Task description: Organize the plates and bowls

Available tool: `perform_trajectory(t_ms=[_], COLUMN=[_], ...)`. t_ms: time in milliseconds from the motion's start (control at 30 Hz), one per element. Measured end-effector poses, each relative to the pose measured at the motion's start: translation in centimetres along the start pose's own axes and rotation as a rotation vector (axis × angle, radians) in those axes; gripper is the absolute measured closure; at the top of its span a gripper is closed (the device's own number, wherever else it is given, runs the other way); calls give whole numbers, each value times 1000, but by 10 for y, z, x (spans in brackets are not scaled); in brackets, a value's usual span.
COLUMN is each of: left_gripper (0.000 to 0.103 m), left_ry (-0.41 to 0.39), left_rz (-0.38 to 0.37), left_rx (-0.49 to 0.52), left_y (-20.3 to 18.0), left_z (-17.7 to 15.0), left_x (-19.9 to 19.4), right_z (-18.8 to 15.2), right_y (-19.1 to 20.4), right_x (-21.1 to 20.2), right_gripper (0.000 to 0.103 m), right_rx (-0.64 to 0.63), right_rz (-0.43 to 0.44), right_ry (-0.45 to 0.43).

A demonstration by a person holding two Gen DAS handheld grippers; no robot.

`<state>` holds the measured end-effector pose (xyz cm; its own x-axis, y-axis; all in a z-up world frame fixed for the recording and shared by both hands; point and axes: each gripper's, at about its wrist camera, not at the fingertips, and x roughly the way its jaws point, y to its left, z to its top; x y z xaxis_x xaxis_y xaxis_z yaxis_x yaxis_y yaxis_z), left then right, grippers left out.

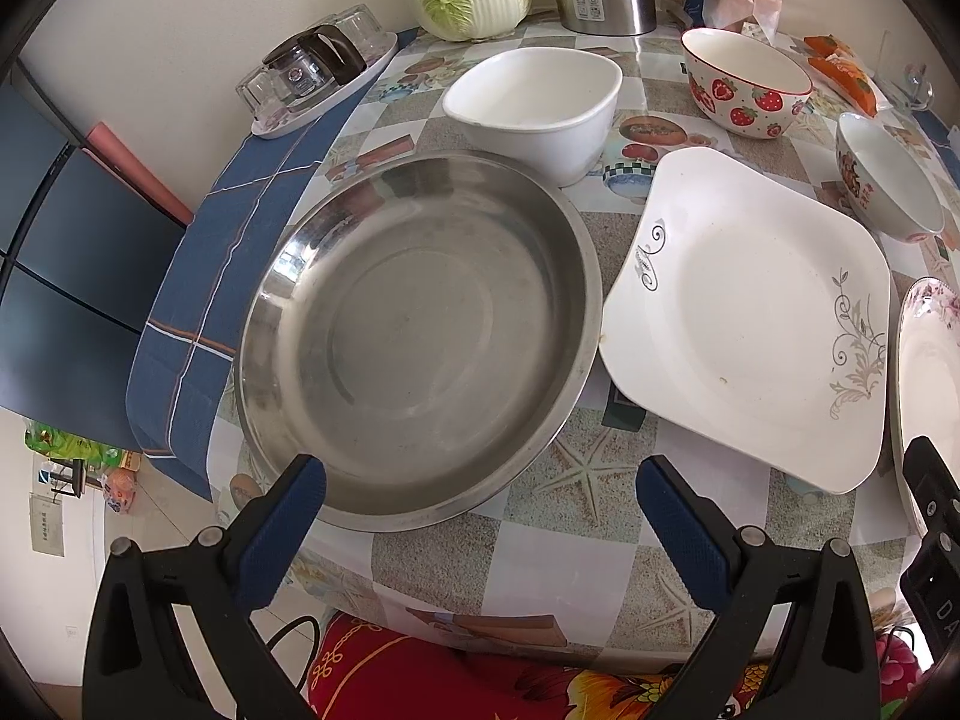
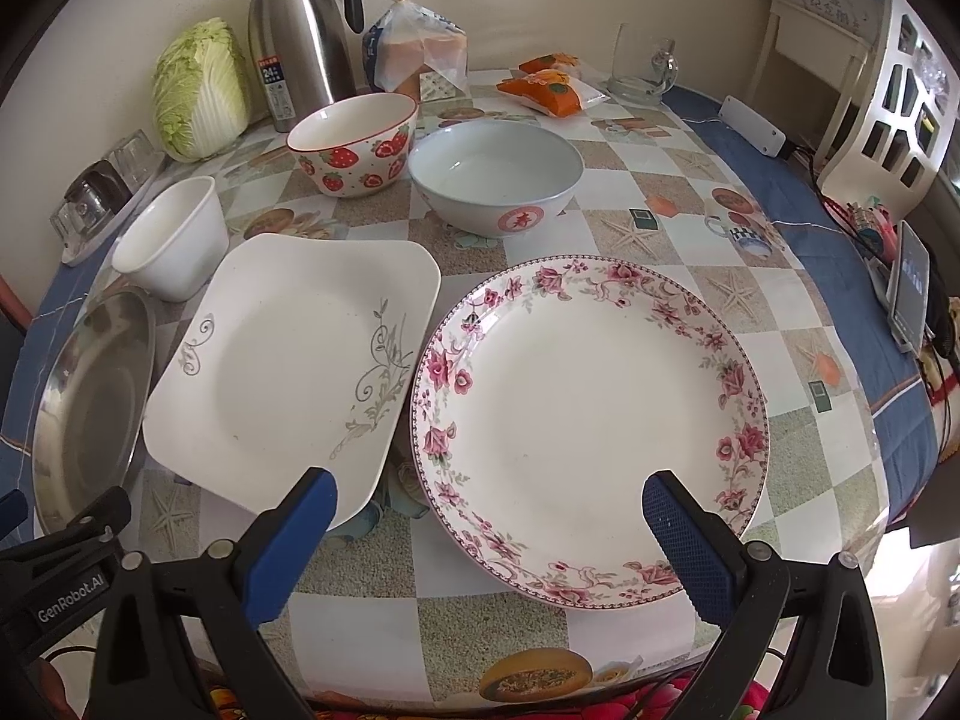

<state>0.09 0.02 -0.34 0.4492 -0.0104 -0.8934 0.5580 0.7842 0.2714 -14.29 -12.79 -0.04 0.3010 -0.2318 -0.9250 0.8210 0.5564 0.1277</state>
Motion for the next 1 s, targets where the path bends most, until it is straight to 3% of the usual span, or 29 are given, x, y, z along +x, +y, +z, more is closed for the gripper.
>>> perform_trajectory(t_ms=[700, 1000], left_gripper=[0, 0], left_ry=[-68, -41], left_rz=[-1, -5], left_rx=[-20, -11], left_y=[1, 4], left_z=[0, 1], left_x=[-4, -4], right_z=[3, 2], right_y=[8, 12], right_x=[-16, -21], right_gripper=[0, 0], right_rx=[-31, -43], right_rz=[4, -5], right_ry=[-59, -67])
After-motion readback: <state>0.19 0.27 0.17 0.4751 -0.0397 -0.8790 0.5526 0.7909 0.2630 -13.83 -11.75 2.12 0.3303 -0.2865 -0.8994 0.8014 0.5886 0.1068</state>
